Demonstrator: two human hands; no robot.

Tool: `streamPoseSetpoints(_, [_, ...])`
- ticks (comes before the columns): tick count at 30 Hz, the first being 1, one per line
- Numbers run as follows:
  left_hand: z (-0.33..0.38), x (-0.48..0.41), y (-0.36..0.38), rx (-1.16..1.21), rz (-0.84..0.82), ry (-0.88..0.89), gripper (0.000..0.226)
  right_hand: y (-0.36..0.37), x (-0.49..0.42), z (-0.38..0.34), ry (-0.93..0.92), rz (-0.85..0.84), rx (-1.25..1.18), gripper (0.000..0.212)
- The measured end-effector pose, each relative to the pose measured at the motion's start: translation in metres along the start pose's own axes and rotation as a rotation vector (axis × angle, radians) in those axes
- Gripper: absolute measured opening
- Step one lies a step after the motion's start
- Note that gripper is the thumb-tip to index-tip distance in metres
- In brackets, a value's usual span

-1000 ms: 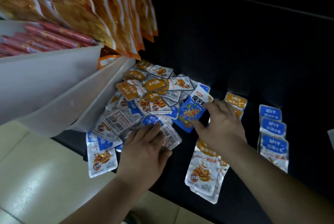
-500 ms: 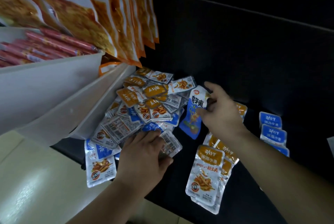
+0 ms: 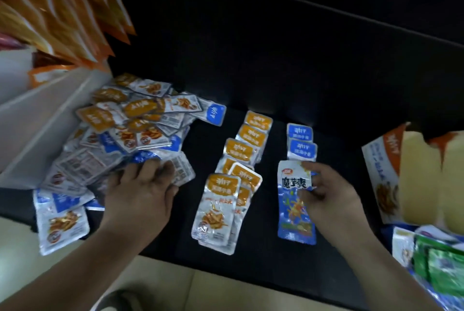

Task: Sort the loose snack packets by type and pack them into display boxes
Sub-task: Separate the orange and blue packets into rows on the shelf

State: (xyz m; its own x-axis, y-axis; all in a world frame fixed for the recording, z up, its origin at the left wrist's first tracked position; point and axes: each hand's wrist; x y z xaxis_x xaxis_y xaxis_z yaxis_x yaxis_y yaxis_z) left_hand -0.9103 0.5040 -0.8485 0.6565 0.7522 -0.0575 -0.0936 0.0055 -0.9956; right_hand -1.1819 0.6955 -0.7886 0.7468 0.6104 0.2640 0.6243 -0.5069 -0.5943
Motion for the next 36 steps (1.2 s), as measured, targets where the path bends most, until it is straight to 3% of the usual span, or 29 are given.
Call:
streamPoseSetpoints(6, [0.003, 0.002, 0.001, 0.002, 0.044, 0.001, 0.058, -0.001, 0.003, 0.039, -0.242, 0.197, 0.667, 0.049])
streamPoseSetpoints(8, [0.005, 0.003, -0.001, 0.019, 0.037, -0.009, 0.059, 0.003, 0.011, 0.041, -0.3, 0.142, 0.71, 0.049])
streamPoseSetpoints(11, [0.007, 0.003, -0.007, 0.077, -0.011, -0.018, 0.062, 0.007, 0.017, 0.049, -0.229, -0.017, 0.794, 0.051])
streamPoseSetpoints(14, [-0.002, 0.0, -0.012, 0.152, -0.03, -0.037, 0.052, 0.006, 0.016, 0.054, -0.239, 0.017, 0.784, 0.051])
streamPoseSetpoints(17, [-0.008, -0.002, -0.022, 0.21, 0.102, -0.008, 0.025, 0.01, 0.017, 0.05, -0.296, 0.1, 0.804, 0.051])
streamPoseSetpoints(20, [-0.005, -0.005, -0.044, 0.234, 0.262, 0.008, 0.019, 0.018, 0.025, 0.027, -0.433, 0.175, 0.608, 0.049])
streamPoseSetpoints(22, [0.004, -0.009, -0.065, 0.345, 0.321, -0.007, 0.016, 0.025, 0.033, 0.002, -0.455, 0.139, 0.377, 0.045])
streamPoseSetpoints(24, [0.021, -0.013, -0.085, 0.702, 0.238, -0.134, 0.016, 0.031, 0.042, -0.032, -0.346, -0.006, 0.098, 0.042])
streamPoseSetpoints(26, [0.041, -0.013, -0.097, 1.103, 0.027, -0.314, 0.015, 0.035, 0.048, -0.064, -0.167, -0.224, -0.15, 0.033])
streamPoseSetpoints(29, [0.059, -0.007, -0.099, 1.431, -0.141, -0.437, 0.015, 0.045, 0.051, -0.09, -0.009, -0.396, -0.392, 0.018])
streamPoseSetpoints(33, [0.062, -0.001, -0.089, 1.633, -0.237, -0.54, 0.012, 0.059, 0.05, -0.086, 0.087, -0.35, -0.438, 0.041])
streamPoseSetpoints(36, [0.057, 0.003, -0.077, 1.424, -0.328, -0.521, 0.012, 0.059, 0.043, -0.074, 0.026, -0.323, -0.293, 0.048])
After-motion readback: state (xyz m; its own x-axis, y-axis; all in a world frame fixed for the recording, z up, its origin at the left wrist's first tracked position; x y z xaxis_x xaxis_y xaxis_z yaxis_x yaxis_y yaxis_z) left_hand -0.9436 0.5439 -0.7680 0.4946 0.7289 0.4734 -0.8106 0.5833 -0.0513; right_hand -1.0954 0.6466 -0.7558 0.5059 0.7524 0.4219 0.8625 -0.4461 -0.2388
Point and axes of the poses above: each hand's wrist, its own x-axis away from the middle knuckle, its own y-axis out of the palm, z = x × y, and after that the axes turned 6 degrees about x, right-handed
